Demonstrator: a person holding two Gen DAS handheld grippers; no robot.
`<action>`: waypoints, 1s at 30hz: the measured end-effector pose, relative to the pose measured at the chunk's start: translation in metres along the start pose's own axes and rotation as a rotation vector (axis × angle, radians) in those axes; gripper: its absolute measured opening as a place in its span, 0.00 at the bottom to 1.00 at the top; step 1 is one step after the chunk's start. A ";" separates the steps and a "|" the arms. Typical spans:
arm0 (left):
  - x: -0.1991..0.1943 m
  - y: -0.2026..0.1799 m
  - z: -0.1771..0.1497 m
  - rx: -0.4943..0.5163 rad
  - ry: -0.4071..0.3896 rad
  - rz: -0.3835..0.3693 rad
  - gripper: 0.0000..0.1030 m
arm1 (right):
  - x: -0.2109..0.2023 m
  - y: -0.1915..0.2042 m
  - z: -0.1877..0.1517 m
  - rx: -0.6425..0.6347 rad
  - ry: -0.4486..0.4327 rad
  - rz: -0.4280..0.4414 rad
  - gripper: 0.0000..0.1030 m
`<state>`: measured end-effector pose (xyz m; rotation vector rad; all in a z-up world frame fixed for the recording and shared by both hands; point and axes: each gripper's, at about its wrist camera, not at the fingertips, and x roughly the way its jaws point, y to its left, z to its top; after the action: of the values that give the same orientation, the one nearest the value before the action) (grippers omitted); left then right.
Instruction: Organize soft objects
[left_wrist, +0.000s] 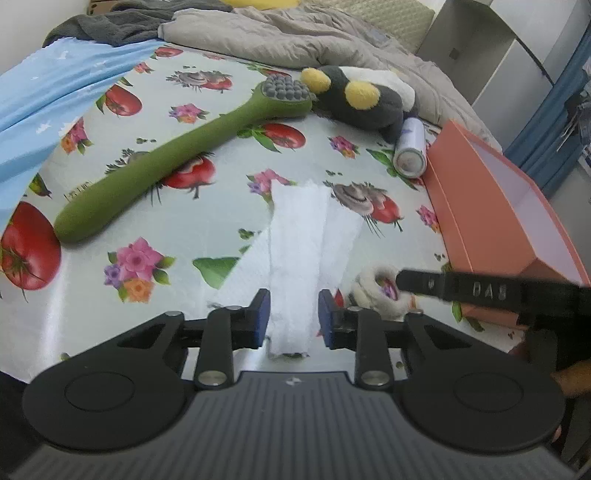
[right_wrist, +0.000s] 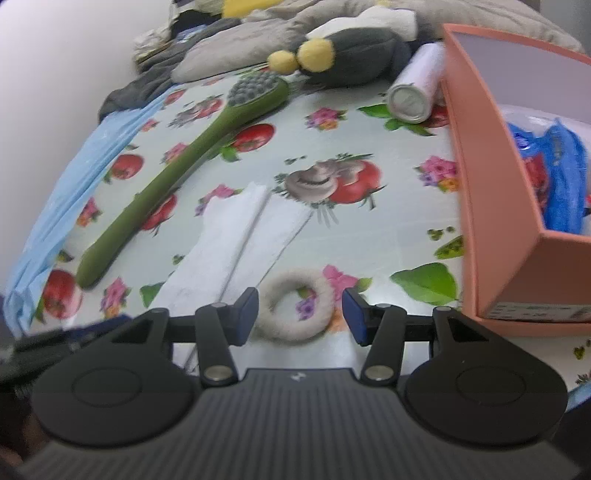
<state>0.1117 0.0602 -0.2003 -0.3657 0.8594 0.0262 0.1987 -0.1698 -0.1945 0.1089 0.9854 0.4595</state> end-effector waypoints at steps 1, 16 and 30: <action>-0.001 0.002 0.002 0.001 0.005 -0.007 0.41 | 0.001 0.001 -0.001 -0.018 0.006 0.012 0.52; 0.037 0.006 0.016 0.104 0.070 -0.044 0.62 | 0.027 0.015 -0.011 -0.317 0.088 0.047 0.62; 0.065 0.002 0.030 0.122 0.104 -0.060 0.63 | 0.040 0.025 -0.013 -0.434 -0.002 0.023 0.40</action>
<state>0.1763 0.0636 -0.2309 -0.2802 0.9479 -0.1007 0.1985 -0.1324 -0.2258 -0.2698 0.8632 0.6842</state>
